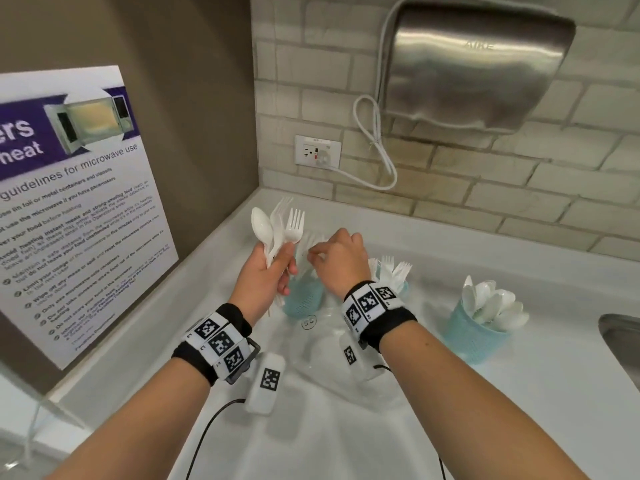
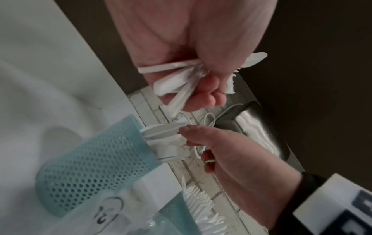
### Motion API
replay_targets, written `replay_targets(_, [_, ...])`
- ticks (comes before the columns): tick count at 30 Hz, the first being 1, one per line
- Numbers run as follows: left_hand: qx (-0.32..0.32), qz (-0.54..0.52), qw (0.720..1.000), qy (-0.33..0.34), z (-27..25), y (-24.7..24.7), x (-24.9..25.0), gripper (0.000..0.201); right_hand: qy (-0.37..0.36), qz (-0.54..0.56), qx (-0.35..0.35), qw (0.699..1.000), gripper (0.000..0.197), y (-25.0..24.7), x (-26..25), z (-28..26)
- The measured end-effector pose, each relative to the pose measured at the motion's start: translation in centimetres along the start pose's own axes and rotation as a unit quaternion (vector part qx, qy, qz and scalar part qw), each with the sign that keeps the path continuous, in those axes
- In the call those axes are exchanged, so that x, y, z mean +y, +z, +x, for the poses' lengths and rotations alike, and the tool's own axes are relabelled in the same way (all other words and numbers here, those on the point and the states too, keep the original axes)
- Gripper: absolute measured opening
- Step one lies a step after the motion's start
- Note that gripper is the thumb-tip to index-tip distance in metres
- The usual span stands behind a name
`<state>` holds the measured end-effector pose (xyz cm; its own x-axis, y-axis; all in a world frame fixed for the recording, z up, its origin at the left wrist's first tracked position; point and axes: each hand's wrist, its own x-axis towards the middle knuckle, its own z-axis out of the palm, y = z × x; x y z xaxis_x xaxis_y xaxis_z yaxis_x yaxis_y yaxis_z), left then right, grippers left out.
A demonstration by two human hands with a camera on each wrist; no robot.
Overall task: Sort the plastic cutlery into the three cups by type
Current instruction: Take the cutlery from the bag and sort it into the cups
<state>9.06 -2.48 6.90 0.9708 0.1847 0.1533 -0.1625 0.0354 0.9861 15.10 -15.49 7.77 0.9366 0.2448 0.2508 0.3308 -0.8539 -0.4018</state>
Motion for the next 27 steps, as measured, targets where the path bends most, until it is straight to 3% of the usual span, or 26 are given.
replay_targets(3, [-0.015, 0.002, 1.0, 0.001, 0.1, 0.3, 0.2, 0.007, -0.007, 0.095, 0.015, 0.995, 0.041, -1.0, -0.5, -0.8])
replay_targets(6, [-0.06, 0.009, 0.998, 0.01, -0.3, 1.2, 0.7, 0.013, 0.006, 0.337, 0.034, 0.941, 0.039, -2.6, -1.5, -1.9])
replay_targets(8, [-0.098, 0.014, 0.995, 0.005, -0.7, 2.1, 0.9, 0.017, -0.003, 0.408, -0.005, 0.913, 0.04, -3.3, -2.1, -2.5])
replay_targets(11, [-0.14, -0.02, 0.99, -0.012, -1.6, 3.5, 1.1, 0.024, 0.018, 0.445, -0.055, 0.893, 0.043, -4.1, -1.6, -3.1])
replay_targets(14, [-0.13, -0.038, 0.99, -0.034, -2.0, 4.7, 1.1, 0.035, 0.05, 0.464, -0.041, 0.884, 0.042, -4.6, -0.5, -3.5])
replay_targets(19, [-0.101, -0.058, 0.992, -0.042, -1.4, 7.4, 0.7, 0.034, 0.062, 0.49, -0.016, 0.869, 0.042, -5.7, 1.2, -4.5])
replay_targets(23, [-0.153, -0.036, 0.987, -0.044, -1.9, 9.2, 1.2, 0.04, 0.057, 0.475, -0.018, 0.878, 0.033, -6.7, 2.6, -6.0])
replay_targets(27, [-0.18, -0.01, 0.983, -0.044, -1.9, 10.1, 1.4, 0.044, 0.078, 0.526, -0.029, 0.846, 0.032, -7.7, 3.9, -6.9])
